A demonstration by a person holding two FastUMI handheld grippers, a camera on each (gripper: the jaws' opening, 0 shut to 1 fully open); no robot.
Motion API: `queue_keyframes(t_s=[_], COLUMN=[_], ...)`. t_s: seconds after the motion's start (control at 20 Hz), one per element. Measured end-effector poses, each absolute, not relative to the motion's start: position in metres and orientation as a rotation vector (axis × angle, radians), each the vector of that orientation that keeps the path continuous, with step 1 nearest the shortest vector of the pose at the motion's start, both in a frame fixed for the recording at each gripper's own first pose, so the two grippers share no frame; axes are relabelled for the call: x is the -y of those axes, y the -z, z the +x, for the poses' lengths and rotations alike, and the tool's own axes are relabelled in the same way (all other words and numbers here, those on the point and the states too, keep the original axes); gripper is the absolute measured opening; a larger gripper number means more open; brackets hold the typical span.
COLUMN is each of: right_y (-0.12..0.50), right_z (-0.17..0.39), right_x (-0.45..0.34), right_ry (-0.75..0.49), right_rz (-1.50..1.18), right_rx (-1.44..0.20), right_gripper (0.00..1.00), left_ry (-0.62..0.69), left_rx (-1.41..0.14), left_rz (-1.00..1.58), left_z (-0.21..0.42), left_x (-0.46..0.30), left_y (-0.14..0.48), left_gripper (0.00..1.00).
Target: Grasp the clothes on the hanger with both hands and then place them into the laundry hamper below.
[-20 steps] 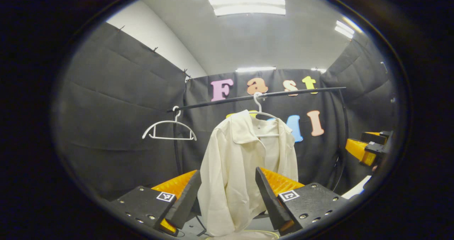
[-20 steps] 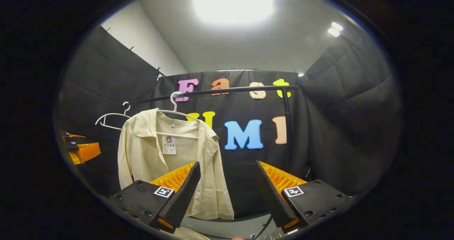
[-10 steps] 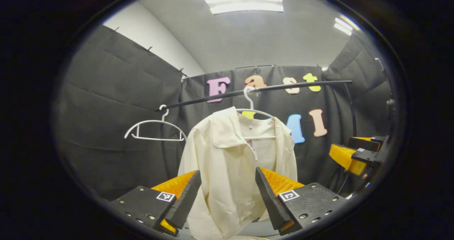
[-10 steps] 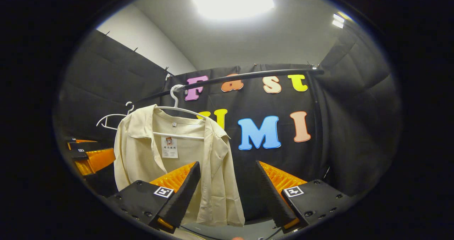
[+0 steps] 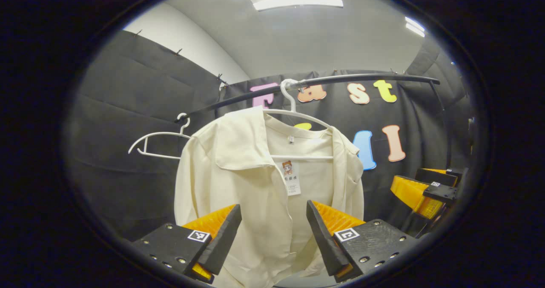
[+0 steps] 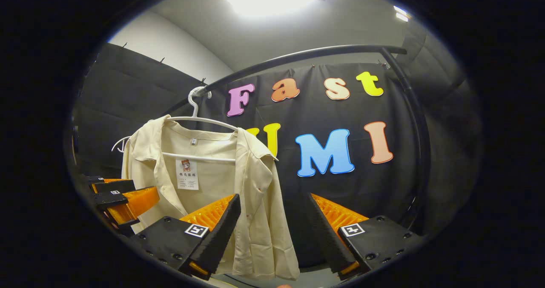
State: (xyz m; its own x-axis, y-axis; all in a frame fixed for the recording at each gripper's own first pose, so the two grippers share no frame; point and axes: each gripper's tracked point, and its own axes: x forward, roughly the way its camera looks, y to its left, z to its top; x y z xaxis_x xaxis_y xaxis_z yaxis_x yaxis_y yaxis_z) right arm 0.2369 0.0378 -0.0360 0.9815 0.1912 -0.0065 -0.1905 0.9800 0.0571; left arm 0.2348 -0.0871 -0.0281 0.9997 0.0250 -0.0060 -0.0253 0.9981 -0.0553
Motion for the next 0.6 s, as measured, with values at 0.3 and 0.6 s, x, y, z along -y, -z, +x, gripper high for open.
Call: queue_keyframes(t_s=[0.3,0.6], right_y=[0.061,0.066], right_z=[0.274,0.29], right_x=[-0.043,-0.056], right_ry=[-0.247,-0.313], right_rz=[0.084,0.078], right_rx=[-0.052,-0.033], right_gripper=[0.96,0.96], left_ry=[-0.161,-0.291], left_rx=[-0.028,-0.005], left_rz=[-0.056,-0.021], left_z=[0.279,0.306], left_x=[0.084,0.069], left_y=[0.051,0.059], left_gripper=[0.9,0.9])
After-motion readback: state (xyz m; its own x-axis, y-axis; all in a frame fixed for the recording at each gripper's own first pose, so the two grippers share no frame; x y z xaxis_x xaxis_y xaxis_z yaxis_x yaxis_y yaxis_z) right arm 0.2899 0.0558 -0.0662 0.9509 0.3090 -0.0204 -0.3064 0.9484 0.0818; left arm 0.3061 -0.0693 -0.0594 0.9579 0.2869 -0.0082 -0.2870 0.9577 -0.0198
